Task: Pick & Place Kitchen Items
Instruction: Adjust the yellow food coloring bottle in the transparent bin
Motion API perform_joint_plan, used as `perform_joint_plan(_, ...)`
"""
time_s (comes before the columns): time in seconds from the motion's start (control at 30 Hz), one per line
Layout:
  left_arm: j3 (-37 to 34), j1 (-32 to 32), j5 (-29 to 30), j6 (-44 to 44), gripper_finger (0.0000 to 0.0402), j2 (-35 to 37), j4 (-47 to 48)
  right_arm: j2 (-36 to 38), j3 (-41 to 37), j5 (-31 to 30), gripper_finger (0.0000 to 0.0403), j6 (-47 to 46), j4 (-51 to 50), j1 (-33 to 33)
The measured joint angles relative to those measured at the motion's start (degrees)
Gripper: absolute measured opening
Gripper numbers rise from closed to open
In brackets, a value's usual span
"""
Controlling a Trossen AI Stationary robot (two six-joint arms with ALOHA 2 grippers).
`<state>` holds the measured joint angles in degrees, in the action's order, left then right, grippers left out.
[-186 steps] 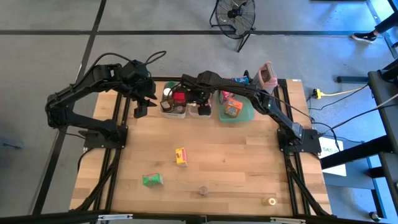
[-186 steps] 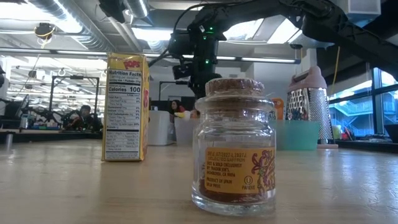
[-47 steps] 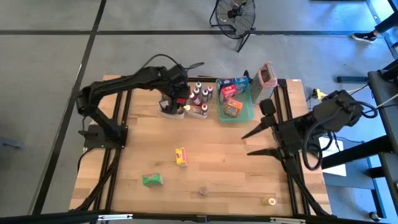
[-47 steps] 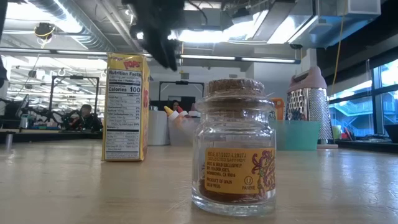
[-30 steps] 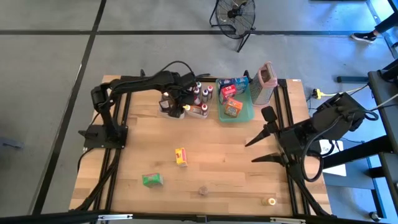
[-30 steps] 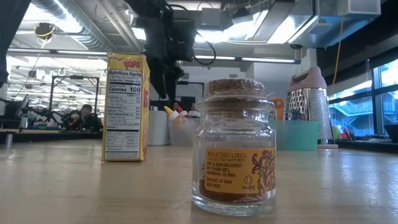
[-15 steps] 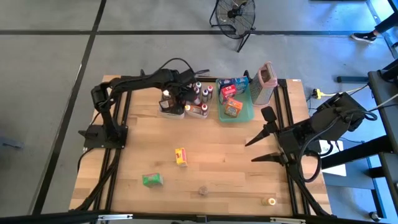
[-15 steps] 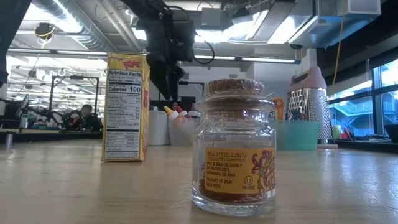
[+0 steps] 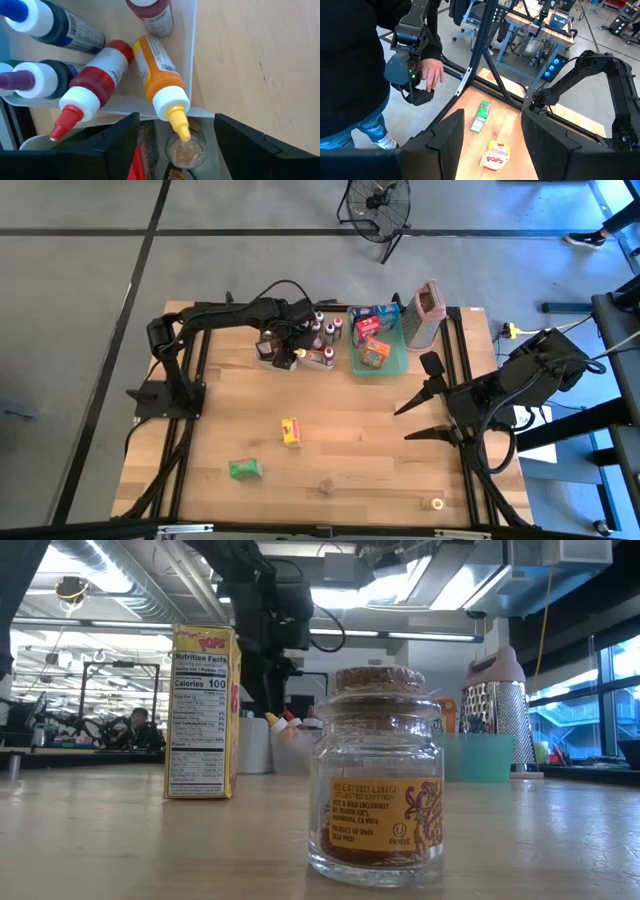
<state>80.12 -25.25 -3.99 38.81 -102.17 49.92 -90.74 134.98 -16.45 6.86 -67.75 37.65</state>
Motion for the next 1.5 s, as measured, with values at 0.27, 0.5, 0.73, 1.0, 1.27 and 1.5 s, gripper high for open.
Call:
perform_joint_plan(0.27, -0.01, -0.80, 1.76, 0.00, 0.0253, 0.00, -0.42, -0.02, 0.00, 0.02, 0.0199, 0.61, 0.00, 0.00)
perform_joint_plan(0.5, -0.01, -0.96, 1.99, -0.02, 0.0253, 0.00, -0.34, -0.02, 0.00, 0.02, 0.0199, 0.59, 0.00, -0.02)
perform_joint_plan(0.73, -0.01, -0.95, 1.43, -0.19, 0.0242, 0.00, 0.03, -0.02, 0.00, 0.04, 0.0199, 0.56, 0.00, -0.02)
perform_joint_plan(1.0, -0.05, -0.95, -0.14, -0.57, 0.0213, 0.00, 0.03, -0.02, 0.00, 0.15, 0.0199, 0.43, 0.00, -0.02)
perform_joint_plan(1.27, -0.05, -0.95, -0.28, -0.55, 0.0213, 0.00, 0.15, -0.04, 0.00, 0.15, 0.0199, 0.00, -0.17, -0.02)
perform_joint_plan(1.5, -0.07, -0.95, -0.24, -0.55, 0.0214, 0.00, 0.64, -0.04, 0.00, 0.13, 0.0199, -0.24, -0.46, -0.02)
